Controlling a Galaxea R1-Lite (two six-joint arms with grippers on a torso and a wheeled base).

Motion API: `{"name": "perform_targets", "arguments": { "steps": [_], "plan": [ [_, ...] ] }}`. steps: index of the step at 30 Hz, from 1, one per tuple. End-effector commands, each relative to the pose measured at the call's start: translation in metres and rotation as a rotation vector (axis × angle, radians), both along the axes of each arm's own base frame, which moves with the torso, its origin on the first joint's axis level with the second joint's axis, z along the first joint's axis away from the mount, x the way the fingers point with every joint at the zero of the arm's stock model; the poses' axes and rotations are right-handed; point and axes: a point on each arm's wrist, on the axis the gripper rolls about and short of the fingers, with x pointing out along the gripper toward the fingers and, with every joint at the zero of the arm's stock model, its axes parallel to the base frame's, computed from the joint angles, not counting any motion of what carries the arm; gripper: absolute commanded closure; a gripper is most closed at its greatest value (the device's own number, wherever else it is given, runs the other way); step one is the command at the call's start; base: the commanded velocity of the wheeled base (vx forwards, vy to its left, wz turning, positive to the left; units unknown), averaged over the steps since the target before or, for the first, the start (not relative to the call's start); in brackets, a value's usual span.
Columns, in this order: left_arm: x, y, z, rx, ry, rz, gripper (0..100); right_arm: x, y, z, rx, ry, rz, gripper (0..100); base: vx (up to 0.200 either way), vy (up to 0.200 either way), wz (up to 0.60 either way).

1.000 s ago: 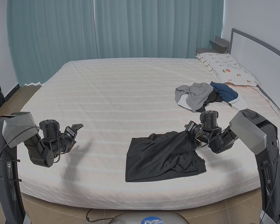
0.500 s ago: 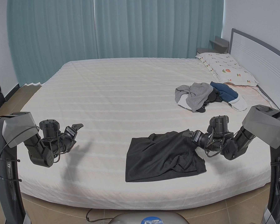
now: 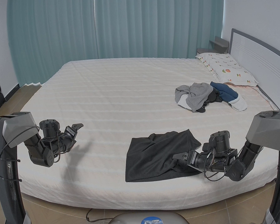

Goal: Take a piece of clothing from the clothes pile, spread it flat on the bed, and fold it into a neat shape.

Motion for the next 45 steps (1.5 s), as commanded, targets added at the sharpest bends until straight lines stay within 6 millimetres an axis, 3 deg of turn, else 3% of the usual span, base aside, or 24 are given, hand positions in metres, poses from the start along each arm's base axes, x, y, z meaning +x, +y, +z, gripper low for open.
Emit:
{"name": "perform_targets", "arguments": {
  "steps": [1, 9, 19, 20, 37, 45],
  "plan": [
    [0.0, 0.0, -0.001, 0.0, 0.0, 0.001, 0, -0.006, 0.003, -0.006, -0.004, 0.012, 0.01, 0, 0.0, 0.0, 0.0],
    [0.0, 0.001, 0.0, 0.0, -0.001, 0.002, 0, -0.012, -0.004, -0.01, -0.003, 0.01, -0.003, 0, 0.0, 0.0, 0.0],
    [0.0, 0.0, -0.001, 0.0, 0.0, 0.001, 0, -0.007, -0.008, -0.019, -0.004, 0.009, -0.019, 0, 0.0, 0.0, 0.0],
    [0.0, 0.0, -0.001, 0.0, 0.0, 0.001, 0, -0.006, -0.007, -0.024, -0.003, 0.001, -0.019, 100, 0.0, 0.0, 0.0],
    [0.0, 0.001, -0.001, 0.0, -0.001, 0.002, 0, -0.017, -0.03, -0.007, -0.014, -0.038, -0.059, 100, 0.0, 0.0, 0.0],
    [0.0, 0.001, -0.001, 0.0, -0.001, 0.002, 0, -0.032, -0.055, 0.002, -0.147, -0.067, -0.025, 100, 0.0, 0.0, 0.0]
  ]
}}
